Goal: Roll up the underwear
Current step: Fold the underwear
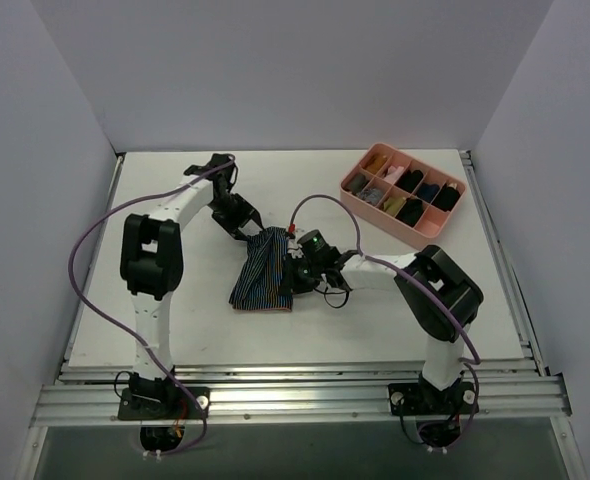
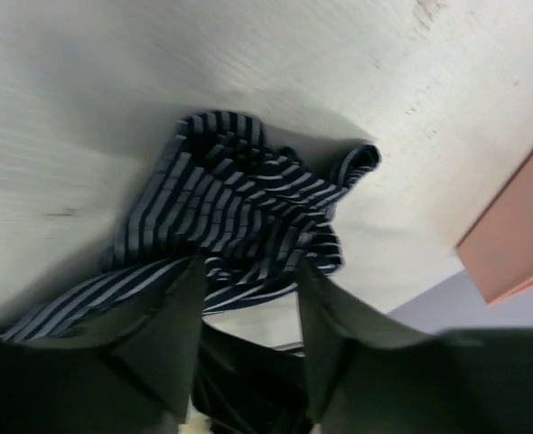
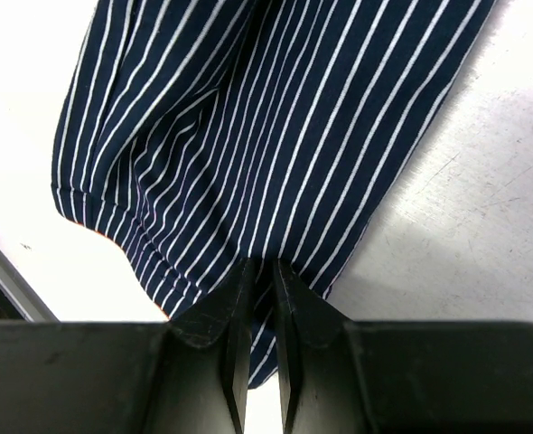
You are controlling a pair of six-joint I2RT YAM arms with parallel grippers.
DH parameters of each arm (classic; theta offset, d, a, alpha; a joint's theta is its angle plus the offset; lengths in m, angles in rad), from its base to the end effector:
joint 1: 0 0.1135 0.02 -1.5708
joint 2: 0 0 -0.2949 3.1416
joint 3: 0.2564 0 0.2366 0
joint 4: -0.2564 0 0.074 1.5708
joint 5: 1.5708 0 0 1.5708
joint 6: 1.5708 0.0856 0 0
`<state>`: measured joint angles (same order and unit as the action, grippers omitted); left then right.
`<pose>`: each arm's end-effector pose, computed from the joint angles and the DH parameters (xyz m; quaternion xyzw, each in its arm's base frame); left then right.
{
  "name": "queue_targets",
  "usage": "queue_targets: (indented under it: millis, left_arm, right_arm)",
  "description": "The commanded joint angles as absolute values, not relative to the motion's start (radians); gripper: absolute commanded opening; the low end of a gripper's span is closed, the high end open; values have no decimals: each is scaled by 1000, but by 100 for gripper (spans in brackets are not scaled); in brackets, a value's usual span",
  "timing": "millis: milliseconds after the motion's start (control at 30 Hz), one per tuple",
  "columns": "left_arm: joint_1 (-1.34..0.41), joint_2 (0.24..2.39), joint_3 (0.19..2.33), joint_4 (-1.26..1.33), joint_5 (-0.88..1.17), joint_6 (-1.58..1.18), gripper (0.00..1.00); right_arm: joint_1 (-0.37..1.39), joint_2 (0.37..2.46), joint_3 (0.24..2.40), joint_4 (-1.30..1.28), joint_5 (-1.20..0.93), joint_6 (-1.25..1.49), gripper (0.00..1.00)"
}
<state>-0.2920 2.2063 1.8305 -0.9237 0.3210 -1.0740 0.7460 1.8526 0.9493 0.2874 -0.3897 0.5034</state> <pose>0.4438 -0.1616 0.1731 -0.3528 0.9125 -0.2071 0.0036 0.2833 0.3061 0.1657 -0.1937 0.8542 0.4032 0.2651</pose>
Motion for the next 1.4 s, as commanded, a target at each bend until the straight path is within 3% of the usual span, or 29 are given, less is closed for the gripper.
queue_targets:
  millis: [0, 133, 300, 400, 600, 967, 1067, 1100, 1233, 1367]
  left_arm:
    - [-207, 2114, 1846, -1032, 230, -892, 56]
    - [-155, 1940, 1677, -1028, 160, -717, 59]
    - [-167, 1711, 1242, -723, 389, -698, 61]
    - [-196, 1646, 1084, -648, 390, -712, 63]
    - [-238, 1583, 936, -523, 413, -733, 64]
    - [-340, 1615, 876, -459, 339, -723, 62]
    - [-344, 1606, 862, -469, 328, -721, 52]
    - [-344, 1597, 861, -474, 325, -718, 41]
    - [-344, 1559, 882, -502, 298, -710, 19]
    - [-344, 1557, 952, -589, 269, -677, 4]
  right_arm:
    - [752, 1861, 916, 160, -327, 505, 11]
    - [750, 1845, 920, 146, -321, 517, 11]
    - [742, 1858, 968, 98, -321, 503, 11]
    - [738, 1864, 989, 74, -319, 488, 11]
    - [723, 1862, 996, 60, -333, 486, 12]
    - [724, 1862, 992, 67, -339, 492, 12]
    - [724, 1861, 991, 69, -334, 497, 11]
    - [724, 1861, 986, 75, -333, 499, 12]
    - [724, 1858, 970, 86, -333, 520, 11]
    - [724, 1833, 976, 49, -301, 503, 11]
